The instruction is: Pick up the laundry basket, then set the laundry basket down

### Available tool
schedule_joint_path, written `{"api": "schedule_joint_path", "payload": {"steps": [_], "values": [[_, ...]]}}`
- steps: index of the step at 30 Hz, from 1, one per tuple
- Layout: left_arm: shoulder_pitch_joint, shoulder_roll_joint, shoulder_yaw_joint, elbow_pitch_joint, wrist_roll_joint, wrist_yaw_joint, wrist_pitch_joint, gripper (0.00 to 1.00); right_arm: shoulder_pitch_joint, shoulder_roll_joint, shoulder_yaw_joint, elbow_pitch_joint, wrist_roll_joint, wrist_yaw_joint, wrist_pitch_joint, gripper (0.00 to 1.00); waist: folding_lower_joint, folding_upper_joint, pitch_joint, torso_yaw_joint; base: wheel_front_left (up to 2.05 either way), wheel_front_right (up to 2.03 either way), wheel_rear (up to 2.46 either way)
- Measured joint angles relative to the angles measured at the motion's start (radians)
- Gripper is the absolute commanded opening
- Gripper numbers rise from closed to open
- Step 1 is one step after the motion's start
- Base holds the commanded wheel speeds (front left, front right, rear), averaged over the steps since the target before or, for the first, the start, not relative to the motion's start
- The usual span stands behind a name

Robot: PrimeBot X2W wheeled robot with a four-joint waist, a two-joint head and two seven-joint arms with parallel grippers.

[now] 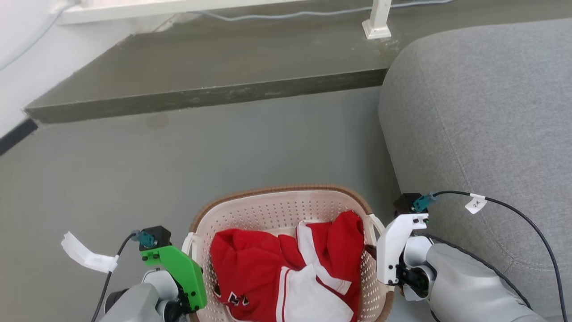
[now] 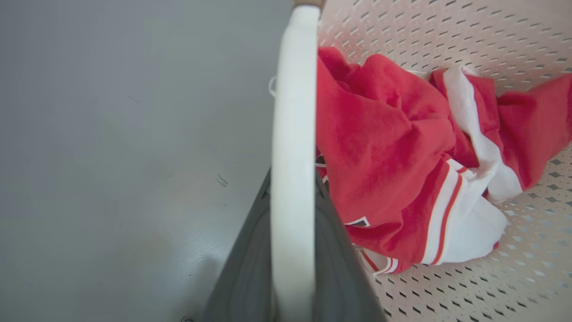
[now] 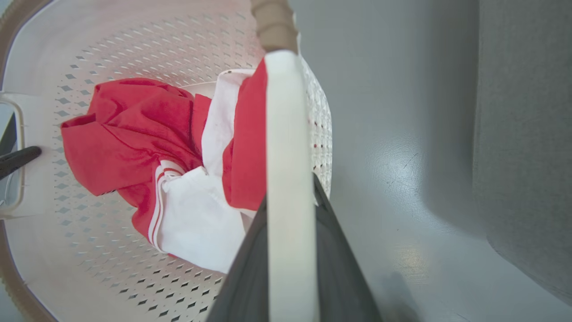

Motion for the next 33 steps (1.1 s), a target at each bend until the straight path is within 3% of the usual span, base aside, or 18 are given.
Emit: {"api": "schedule_joint_path", "payload": {"steps": [33], "values": [[0.009,0.0,-0.022,0.02,-0.028,0.0,0.034,0.0,0.0,-0.003,0.052,0.001,0.053,-0.001,0.032,0.0,0.0,0.0,-0.011,-0.007,0.0,0.0,0.0]]}}
